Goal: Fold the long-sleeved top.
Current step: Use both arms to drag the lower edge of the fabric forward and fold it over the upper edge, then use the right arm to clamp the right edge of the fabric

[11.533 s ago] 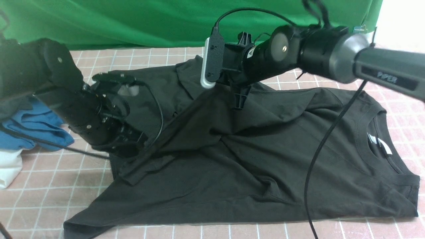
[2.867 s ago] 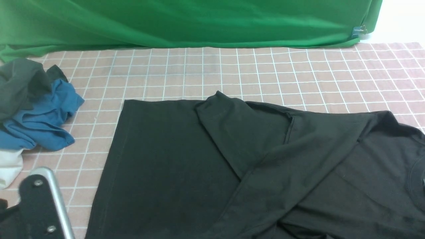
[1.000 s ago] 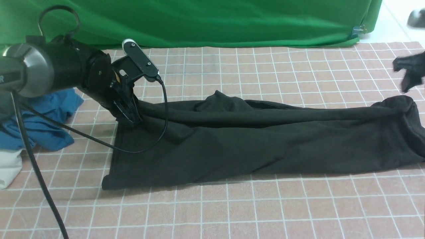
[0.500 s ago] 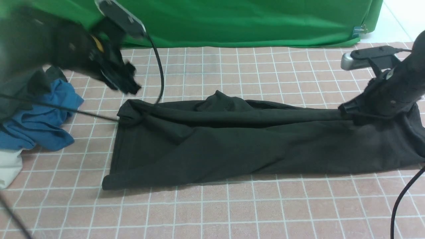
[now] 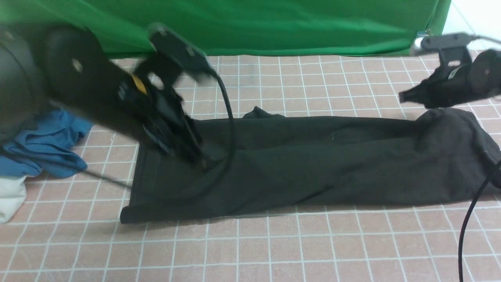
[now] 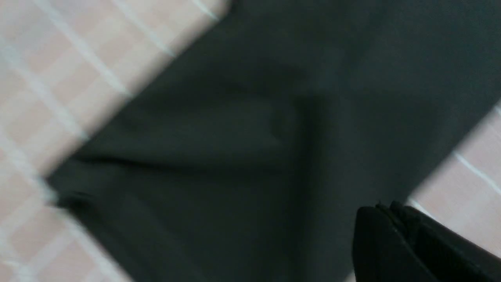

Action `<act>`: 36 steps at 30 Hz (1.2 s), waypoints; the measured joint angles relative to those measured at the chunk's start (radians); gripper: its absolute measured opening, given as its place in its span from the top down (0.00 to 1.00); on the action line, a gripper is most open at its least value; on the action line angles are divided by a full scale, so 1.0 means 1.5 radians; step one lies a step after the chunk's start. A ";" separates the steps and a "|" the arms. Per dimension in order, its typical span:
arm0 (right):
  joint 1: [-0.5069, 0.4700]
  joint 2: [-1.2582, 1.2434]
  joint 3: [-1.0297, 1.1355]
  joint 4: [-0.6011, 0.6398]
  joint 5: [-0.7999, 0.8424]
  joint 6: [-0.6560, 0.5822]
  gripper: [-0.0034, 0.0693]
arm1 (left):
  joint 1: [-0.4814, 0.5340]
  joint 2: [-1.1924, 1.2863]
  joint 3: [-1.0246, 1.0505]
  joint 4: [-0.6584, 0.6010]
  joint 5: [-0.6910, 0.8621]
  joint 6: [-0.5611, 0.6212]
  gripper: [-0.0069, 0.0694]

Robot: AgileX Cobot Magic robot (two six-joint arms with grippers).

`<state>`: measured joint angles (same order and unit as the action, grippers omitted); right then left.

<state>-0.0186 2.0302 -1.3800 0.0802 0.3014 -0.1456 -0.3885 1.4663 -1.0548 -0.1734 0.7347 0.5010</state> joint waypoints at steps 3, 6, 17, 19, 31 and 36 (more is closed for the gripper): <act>0.014 -0.039 -0.009 0.001 0.078 -0.001 0.90 | -0.008 0.007 0.034 0.007 -0.010 0.000 0.89; 0.044 -0.078 -0.012 0.015 0.144 -0.007 0.90 | -0.008 0.009 0.051 0.039 -0.044 -0.010 0.89; 0.274 -0.076 -0.014 0.093 0.244 -0.096 0.90 | 0.075 0.111 -0.025 0.059 -0.101 -0.080 0.89; 0.300 -0.055 -0.014 0.095 0.236 -0.098 0.90 | 0.095 0.151 -0.046 0.045 -0.103 -0.062 0.89; 0.311 0.000 -0.014 0.097 0.173 -0.100 0.90 | 0.130 0.367 -0.172 0.040 -0.131 -0.010 0.89; 0.295 0.000 -0.014 0.096 0.189 -0.100 0.90 | 0.175 0.385 -0.203 0.053 -0.139 -0.026 0.89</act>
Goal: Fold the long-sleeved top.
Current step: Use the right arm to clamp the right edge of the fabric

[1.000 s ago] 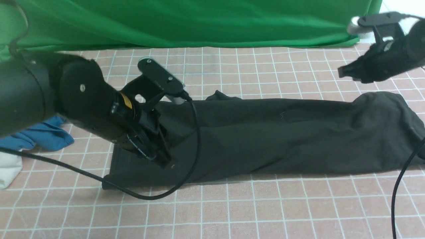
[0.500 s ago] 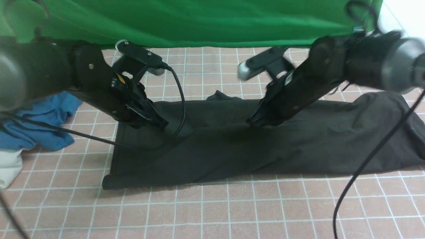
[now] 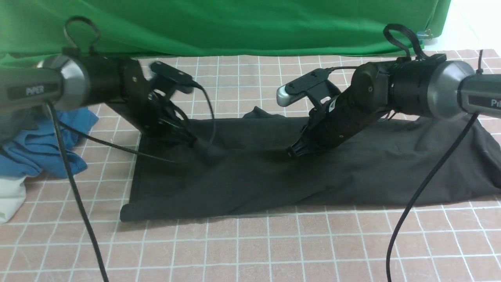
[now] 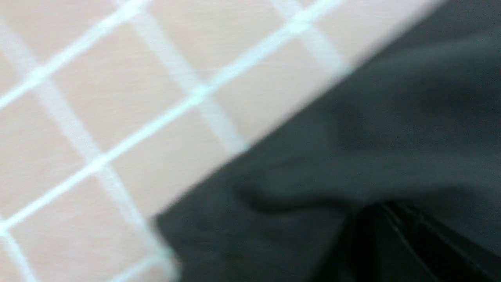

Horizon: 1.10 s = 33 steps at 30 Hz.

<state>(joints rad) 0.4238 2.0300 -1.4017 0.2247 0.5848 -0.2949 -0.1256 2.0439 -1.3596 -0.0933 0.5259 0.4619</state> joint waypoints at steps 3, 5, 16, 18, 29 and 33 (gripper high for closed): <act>-0.008 0.000 0.000 0.000 0.015 0.000 0.90 | 0.027 0.003 -0.005 0.015 -0.004 -0.002 0.89; -0.022 0.000 0.000 0.000 0.027 0.000 0.90 | 0.059 0.002 -0.007 0.037 -0.010 -0.002 0.89; -0.195 -0.100 -0.001 -0.014 0.093 0.010 0.79 | 0.155 -0.052 -0.007 0.020 0.006 -0.056 0.89; -0.244 -0.113 -0.001 -0.021 0.110 0.012 0.70 | 0.138 -0.088 -0.007 -0.018 0.022 -0.036 0.89; -0.460 -0.056 -0.001 -0.033 0.148 0.053 0.09 | -0.180 -0.339 0.194 -0.103 -0.013 0.026 0.89; -0.469 -0.020 -0.001 -0.034 0.158 0.025 0.08 | -0.282 -0.402 0.272 -0.112 -0.026 0.023 0.89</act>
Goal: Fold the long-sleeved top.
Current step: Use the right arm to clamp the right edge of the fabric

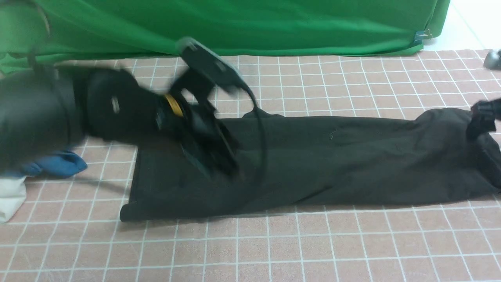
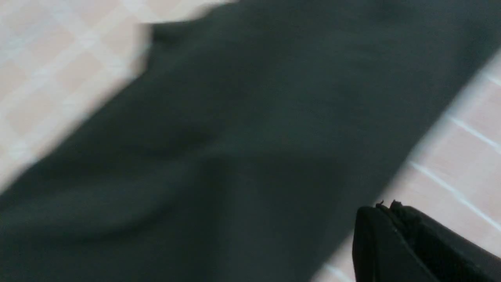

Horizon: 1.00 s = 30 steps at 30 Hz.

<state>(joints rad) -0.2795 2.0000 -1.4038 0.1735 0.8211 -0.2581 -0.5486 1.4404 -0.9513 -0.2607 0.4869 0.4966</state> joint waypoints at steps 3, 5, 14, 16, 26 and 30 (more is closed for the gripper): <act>0.000 0.020 0.000 -0.003 -0.004 -0.007 0.08 | -0.049 -0.030 0.038 -0.001 0.008 -0.001 0.89; 0.000 0.035 0.000 -0.007 -0.017 -0.019 0.08 | -0.078 -0.060 0.076 -0.001 0.016 -0.001 0.89; 0.000 0.057 -0.015 -0.018 -0.005 -0.034 0.11 | -0.084 -0.110 0.113 0.026 0.016 -0.002 0.89; 0.000 0.057 -0.017 -0.019 0.001 -0.034 0.18 | -0.084 -0.111 0.113 0.032 0.012 -0.002 0.89; -0.003 0.032 -0.010 0.001 0.037 -0.026 0.83 | -0.084 -0.117 0.113 0.095 0.004 -0.029 0.89; -0.039 -0.049 0.000 -0.066 0.069 0.039 0.83 | -0.084 -0.152 0.113 0.125 0.030 -0.076 0.89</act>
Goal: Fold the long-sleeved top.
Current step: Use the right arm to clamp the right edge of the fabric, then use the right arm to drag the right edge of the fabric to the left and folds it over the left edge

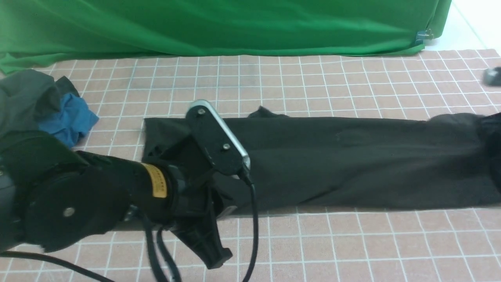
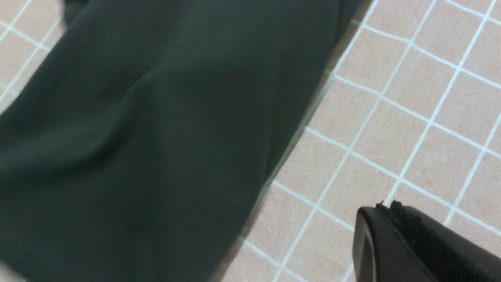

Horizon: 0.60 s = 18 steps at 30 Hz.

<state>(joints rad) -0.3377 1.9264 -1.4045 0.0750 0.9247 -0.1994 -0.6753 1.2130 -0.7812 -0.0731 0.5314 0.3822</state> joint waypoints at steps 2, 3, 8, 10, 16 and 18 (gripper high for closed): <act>-0.036 -0.056 0.000 -0.030 0.008 0.033 0.83 | 0.000 -0.025 0.000 0.009 0.018 -0.013 0.89; -0.052 -0.077 0.000 -0.037 0.010 0.041 0.83 | 0.000 -0.038 0.000 0.015 0.022 -0.014 0.89; -0.098 -0.165 0.000 -0.036 0.043 0.051 0.83 | 0.000 -0.085 0.000 0.062 0.045 -0.036 0.89; -0.093 -0.180 0.000 -0.020 0.055 0.050 0.83 | 0.002 -0.094 0.000 0.083 0.053 -0.046 0.89; -0.020 -0.261 0.001 0.168 0.088 0.016 0.83 | 0.060 -0.117 0.000 0.120 0.078 -0.100 0.89; 0.008 -0.272 0.001 0.226 0.098 0.012 0.83 | 0.071 -0.120 0.000 0.120 0.079 -0.101 0.89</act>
<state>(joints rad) -0.3261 1.5179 -1.4035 0.4140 1.0712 -0.1815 -0.5682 1.0333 -0.7812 0.1071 0.6493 0.2302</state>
